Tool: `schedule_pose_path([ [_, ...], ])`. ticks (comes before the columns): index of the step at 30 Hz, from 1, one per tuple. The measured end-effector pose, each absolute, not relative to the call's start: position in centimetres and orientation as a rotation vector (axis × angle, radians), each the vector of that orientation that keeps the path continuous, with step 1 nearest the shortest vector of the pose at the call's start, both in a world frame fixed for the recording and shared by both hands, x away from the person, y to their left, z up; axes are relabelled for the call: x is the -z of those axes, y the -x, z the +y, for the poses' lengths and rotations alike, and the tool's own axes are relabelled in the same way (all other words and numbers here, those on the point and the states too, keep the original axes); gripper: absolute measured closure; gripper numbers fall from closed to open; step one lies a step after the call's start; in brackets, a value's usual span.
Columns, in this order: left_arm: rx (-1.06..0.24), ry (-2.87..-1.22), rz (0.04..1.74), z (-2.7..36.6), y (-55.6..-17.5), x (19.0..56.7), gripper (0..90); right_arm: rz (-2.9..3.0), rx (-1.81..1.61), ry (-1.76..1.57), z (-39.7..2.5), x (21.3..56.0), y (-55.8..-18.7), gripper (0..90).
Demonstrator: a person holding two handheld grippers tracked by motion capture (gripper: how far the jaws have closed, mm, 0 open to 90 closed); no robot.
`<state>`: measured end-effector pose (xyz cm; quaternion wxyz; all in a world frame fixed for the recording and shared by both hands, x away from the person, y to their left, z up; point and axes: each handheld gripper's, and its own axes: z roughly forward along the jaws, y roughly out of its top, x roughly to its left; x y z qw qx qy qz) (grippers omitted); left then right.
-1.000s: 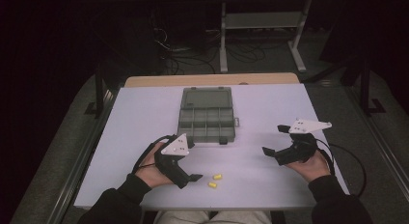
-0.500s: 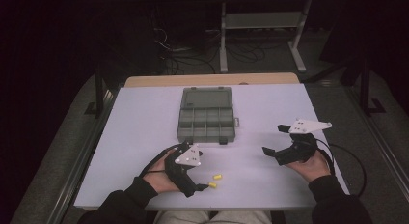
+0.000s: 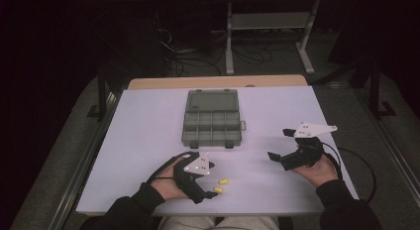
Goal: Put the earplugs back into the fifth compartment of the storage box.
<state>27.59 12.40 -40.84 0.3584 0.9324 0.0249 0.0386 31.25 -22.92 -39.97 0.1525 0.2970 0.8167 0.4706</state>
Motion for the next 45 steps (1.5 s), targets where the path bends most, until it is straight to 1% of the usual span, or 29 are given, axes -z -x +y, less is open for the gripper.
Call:
schedule_pose_path([
  [6, -0.072, -2.428, 0.029, 11.7, -27.4, 41.4, 15.4, 2.348, -1.345, -0.849, -22.9, 40.0, -31.3, 0.0],
  [13, -0.031, -2.430, -0.015, 11.1, -27.2, 41.9, 24.3, 2.351, -1.345, -0.848, -22.8, 40.0, -31.2, 0.0],
  [16, -0.010, -2.428, -0.030, 11.1, -27.3, 42.1, 32.3, 2.347, -1.346, -0.842, -22.8, 40.0, -31.2, 0.0],
  [22, 0.000, -2.454, -0.061, 10.8, -27.3, 42.7, 45.5, 2.347, -1.350, -0.841, -22.8, 39.9, -31.1, 0.0],
  [23, 0.006, -2.458, -0.064, 10.8, -27.3, 42.8, 47.0, 2.348, -1.351, -0.841, -22.8, 39.9, -31.1, 0.0],
  [26, 0.024, -2.463, -0.067, 10.6, -27.4, 43.1, 48.0, 2.348, -1.355, -0.836, -22.8, 39.9, -31.1, 0.0],
  [32, 0.031, -2.466, -0.062, 10.4, -27.5, 43.5, 59.0, 2.347, -1.358, -0.832, -22.8, 39.9, -31.1, 0.0],
  [34, 0.030, -2.476, -0.064, 10.4, -27.6, 43.6, 61.8, 2.349, -1.359, -0.831, -22.8, 39.9, -31.1, 0.0],
  [36, 0.035, -2.481, -0.063, 10.4, -27.7, 43.6, 62.4, 2.351, -1.362, -0.828, -22.7, 39.9, -31.1, 0.0],
  [41, 0.036, -2.475, -0.061, 10.6, -28.0, 43.6, 72.5, 2.347, -1.374, -0.828, -22.8, 39.8, -31.1, 0.0],
  [45, 0.009, -2.477, -0.090, 10.6, -27.7, 43.4, 80.2, 2.354, -1.368, -0.829, -22.8, 39.8, -31.1, 0.0],
])
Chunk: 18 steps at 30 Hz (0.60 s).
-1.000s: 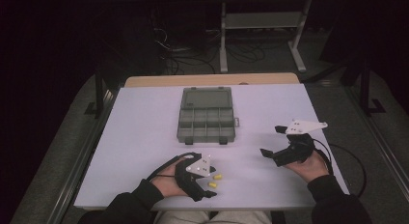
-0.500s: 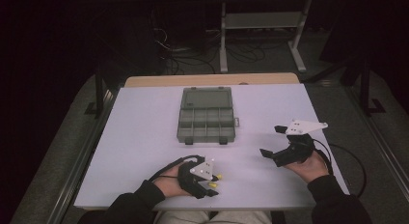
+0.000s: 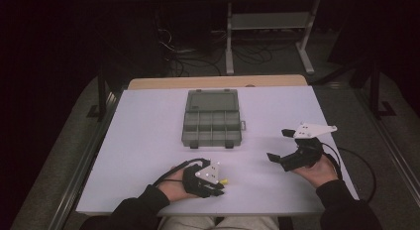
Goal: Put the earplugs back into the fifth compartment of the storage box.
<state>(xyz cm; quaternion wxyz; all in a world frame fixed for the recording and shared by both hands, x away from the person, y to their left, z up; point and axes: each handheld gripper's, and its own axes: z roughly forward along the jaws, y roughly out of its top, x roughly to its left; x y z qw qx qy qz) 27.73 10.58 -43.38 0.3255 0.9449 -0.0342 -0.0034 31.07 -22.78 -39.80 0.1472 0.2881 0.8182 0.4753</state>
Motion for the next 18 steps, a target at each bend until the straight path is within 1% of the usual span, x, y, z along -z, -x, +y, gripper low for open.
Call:
schedule_pose_path([
  [5, 0.032, -2.458, -0.079, 10.9, -27.9, 42.2, 81.1, 2.348, -1.376, -0.832, -22.9, 39.7, -31.0, 0.0],
  [8, 0.083, -2.413, -0.067, 11.3, -28.3, 41.0, 81.0, 2.346, -1.371, -0.834, -22.9, 39.7, -31.0, 0.0],
  [10, 0.094, -2.387, -0.048, 11.7, -28.7, 40.3, 81.0, 2.348, -1.371, -0.831, -22.9, 39.7, -31.0, 0.0],
  [18, 0.006, -2.339, 0.001, 13.5, -30.2, 36.9, 81.1, 2.349, -1.367, -0.832, -22.9, 39.7, -30.9, 0.0],
])
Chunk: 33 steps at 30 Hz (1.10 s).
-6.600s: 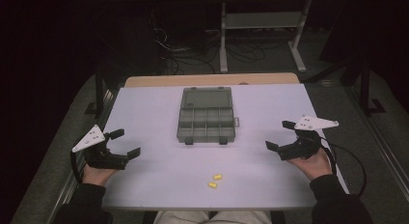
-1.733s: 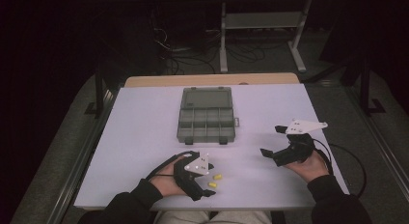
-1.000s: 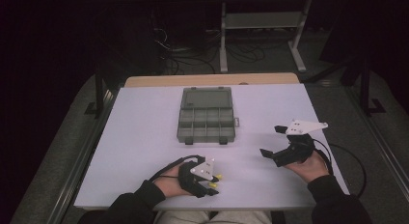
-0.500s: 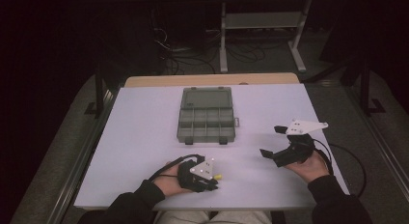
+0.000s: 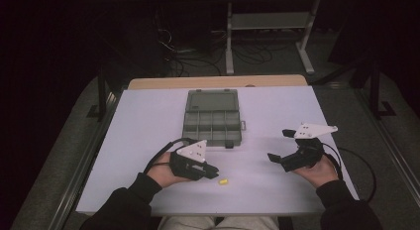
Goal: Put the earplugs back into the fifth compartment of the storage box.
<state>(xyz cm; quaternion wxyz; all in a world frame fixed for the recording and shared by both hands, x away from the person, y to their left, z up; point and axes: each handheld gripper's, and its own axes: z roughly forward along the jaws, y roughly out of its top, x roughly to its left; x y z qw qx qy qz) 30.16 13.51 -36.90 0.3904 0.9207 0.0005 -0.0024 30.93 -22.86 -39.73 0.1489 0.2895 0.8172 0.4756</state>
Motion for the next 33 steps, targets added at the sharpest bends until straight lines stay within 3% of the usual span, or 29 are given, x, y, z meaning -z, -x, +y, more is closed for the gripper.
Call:
schedule_pose_path([
  [10, -0.078, -2.330, 0.018, 14.5, -31.6, 32.7, 81.4, 2.343, -1.357, -0.829, -22.8, 39.7, -30.9, 0.0],
  [33, -0.176, -2.351, 0.177, 16.3, -36.5, 32.7, 81.9, 2.361, -1.345, -0.826, -22.6, 39.8, -30.9, 0.0],
])
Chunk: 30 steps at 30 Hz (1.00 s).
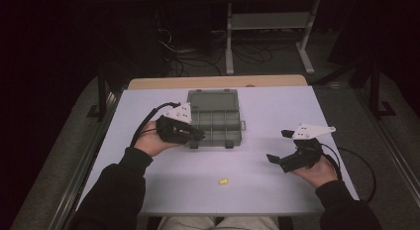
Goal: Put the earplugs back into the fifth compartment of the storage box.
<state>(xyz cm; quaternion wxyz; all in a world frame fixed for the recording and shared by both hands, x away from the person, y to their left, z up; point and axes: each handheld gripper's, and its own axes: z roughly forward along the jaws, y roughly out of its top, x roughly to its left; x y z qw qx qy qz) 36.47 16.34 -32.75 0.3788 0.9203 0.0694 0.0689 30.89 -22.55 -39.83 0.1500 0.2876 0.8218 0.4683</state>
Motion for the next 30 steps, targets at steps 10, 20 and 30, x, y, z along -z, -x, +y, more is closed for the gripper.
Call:
schedule_pose_path([
  [10, -0.223, -2.319, 0.339, 18.2, -39.2, 33.9, 82.5, 2.359, -1.357, -0.814, -22.5, 39.7, -30.8, 0.0],
  [20, -0.243, -2.331, 0.484, 19.4, -41.7, 36.1, 82.6, 2.354, -1.369, -0.821, -22.7, 39.6, -30.9, 0.0],
  [30, -0.241, -2.363, 0.519, 19.5, -42.3, 37.8, 82.8, 2.351, -1.373, -0.822, -22.7, 39.6, -30.9, 0.0],
])
